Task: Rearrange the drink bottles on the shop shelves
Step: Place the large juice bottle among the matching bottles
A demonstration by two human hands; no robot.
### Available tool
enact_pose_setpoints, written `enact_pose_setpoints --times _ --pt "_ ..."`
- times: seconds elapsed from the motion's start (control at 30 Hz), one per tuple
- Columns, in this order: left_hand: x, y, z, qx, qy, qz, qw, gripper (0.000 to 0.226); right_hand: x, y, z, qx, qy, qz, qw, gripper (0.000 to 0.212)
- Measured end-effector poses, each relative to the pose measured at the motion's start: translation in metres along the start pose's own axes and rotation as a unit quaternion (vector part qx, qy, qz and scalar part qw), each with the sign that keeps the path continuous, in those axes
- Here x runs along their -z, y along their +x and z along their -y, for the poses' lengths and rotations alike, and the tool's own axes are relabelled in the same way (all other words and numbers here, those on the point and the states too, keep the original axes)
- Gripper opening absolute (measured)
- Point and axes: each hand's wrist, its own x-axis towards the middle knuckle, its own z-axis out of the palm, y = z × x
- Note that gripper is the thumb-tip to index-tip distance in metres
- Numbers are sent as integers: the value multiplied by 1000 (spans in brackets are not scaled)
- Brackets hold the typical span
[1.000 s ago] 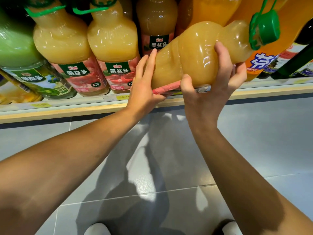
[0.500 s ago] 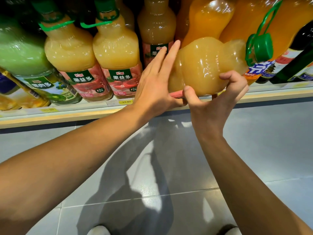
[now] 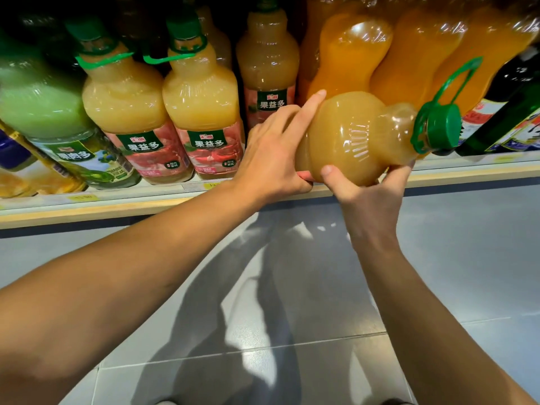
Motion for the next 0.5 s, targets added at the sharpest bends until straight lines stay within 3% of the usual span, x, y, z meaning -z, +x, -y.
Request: enact_pose_setpoints --times 0.27,0.5 --pt "5 5 19 -70 53 -28 996 114 -9 -13 -16 19 -8 -11 1000 93" --pt "-11 -20 52 -8 88 6 996 121 -21 -10 -52 -7 -110 75 991 92"
